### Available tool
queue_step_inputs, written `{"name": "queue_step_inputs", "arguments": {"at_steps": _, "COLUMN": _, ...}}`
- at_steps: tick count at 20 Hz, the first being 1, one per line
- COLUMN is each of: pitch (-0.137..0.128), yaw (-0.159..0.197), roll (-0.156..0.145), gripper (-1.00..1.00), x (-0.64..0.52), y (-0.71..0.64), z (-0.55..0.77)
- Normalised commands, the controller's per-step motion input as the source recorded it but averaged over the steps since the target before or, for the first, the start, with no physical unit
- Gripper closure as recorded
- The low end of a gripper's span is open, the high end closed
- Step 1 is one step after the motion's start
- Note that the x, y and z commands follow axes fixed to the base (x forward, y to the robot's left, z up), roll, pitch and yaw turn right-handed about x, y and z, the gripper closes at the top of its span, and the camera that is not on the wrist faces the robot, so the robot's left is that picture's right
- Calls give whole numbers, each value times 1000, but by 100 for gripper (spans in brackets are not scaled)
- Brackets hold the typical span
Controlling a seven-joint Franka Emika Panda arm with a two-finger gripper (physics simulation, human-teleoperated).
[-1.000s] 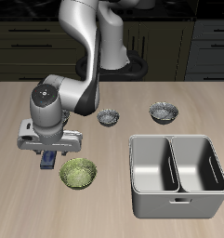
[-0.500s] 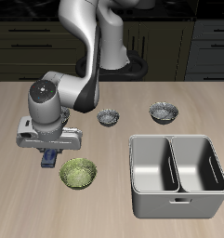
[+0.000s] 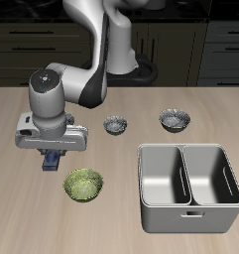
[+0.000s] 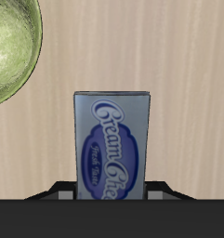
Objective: Place the cream cheese in the green bowl
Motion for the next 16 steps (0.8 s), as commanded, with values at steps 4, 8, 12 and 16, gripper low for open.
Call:
{"name": "queue_step_inputs", "arguments": {"at_steps": 4, "pitch": -77, "yaw": 29, "roll": -13, "gripper": 100, "x": -49, "y": 138, "z": 572}}
{"name": "queue_step_inputs", "arguments": {"at_steps": 8, "pitch": -43, "yaw": 19, "roll": -18, "gripper": 100, "x": -27, "y": 71, "z": 446}}
{"name": "queue_step_inputs", "arguments": {"at_steps": 12, "pitch": -69, "yaw": 0, "roll": -14, "gripper": 100, "x": -162, "y": 98, "z": 569}}
{"name": "queue_step_inputs", "arguments": {"at_steps": 16, "pitch": -58, "yaw": 8, "roll": -14, "gripper": 100, "x": -111, "y": 75, "z": 484}}
